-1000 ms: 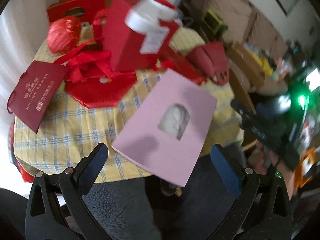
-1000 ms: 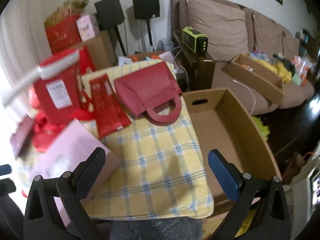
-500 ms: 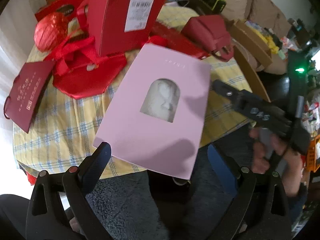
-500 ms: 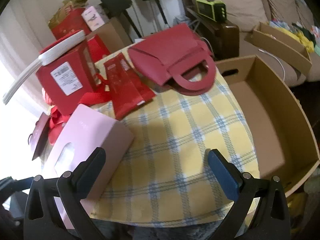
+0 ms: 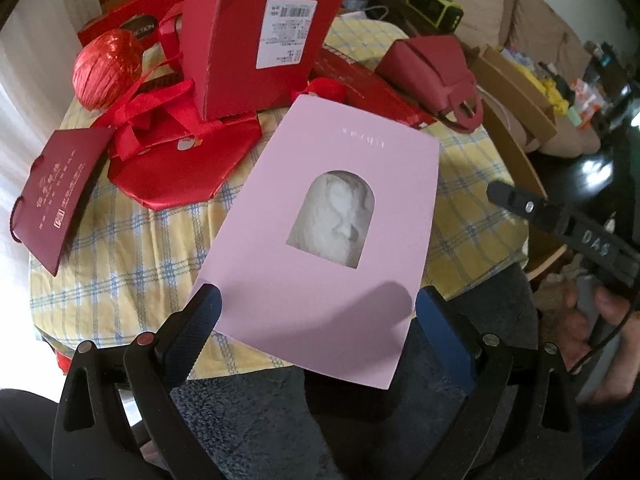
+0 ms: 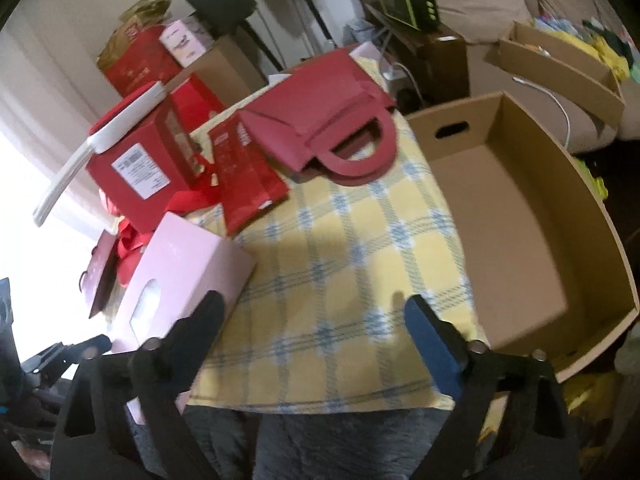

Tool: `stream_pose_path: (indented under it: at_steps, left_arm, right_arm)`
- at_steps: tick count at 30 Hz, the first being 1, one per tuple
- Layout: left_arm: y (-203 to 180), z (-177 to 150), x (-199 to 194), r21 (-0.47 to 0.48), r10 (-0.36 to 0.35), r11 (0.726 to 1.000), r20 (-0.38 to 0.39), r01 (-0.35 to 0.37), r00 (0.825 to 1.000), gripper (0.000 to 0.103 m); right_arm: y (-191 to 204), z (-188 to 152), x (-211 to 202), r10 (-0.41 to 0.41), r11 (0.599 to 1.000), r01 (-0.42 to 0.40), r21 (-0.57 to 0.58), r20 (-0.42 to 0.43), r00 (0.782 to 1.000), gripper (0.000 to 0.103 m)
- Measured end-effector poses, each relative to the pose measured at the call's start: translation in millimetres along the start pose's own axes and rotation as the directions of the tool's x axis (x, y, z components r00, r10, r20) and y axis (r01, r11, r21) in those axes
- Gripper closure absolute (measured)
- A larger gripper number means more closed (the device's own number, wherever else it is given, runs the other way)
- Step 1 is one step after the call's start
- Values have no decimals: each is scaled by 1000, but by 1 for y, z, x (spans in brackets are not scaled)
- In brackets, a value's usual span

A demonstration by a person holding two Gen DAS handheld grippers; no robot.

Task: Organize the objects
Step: 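Grasp the pink box edge with the left gripper while the right gripper approaches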

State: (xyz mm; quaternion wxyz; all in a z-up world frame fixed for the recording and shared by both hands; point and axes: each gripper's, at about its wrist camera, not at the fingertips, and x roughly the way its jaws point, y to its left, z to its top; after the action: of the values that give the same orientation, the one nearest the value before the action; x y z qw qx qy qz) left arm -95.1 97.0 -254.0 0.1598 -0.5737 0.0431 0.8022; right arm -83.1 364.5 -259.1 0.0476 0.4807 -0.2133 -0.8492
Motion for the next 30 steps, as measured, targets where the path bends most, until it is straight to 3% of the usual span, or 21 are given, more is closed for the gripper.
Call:
stream_pose_path:
  at_steps: [3,9,13,17,21,24,30]
  left_arm:
    - [3,2,-1,-2,-46,999,3,46,999,7]
    - [13,5,-5,21,-111,994,-22,112,994,8]
    - [27,1,-9,18,-92,995,-44,93,995,8]
    - [23,-6,-4,116,-49,991,-83,59,995,8]
    - [18,-10,2,140,-33,989,-99,46,995,8]
    - [18,-12,1,162,-37,985,-105,53,994,8]
    - [29,-6,9,118,-94,987,-112,107,989,4]
  right_arm:
    - [-4,-3,0,17,1000,-17,-17,-20,1000,28]
    - [6,-4,0,29,997,-31,-66,-32,999,27]
    - [18,-4,3,56,992,-59,-109,-28,998,23]
    - [38,-4,16,78,982,-81,-173,-28,997,20]
    - [53,9,24,110,985,-103,-139,48,993,18]
    - [65,27,29,170,981,-157,-118,114,979,18]
    - [83,36,63,123,973,-104,-206,82,989,15]
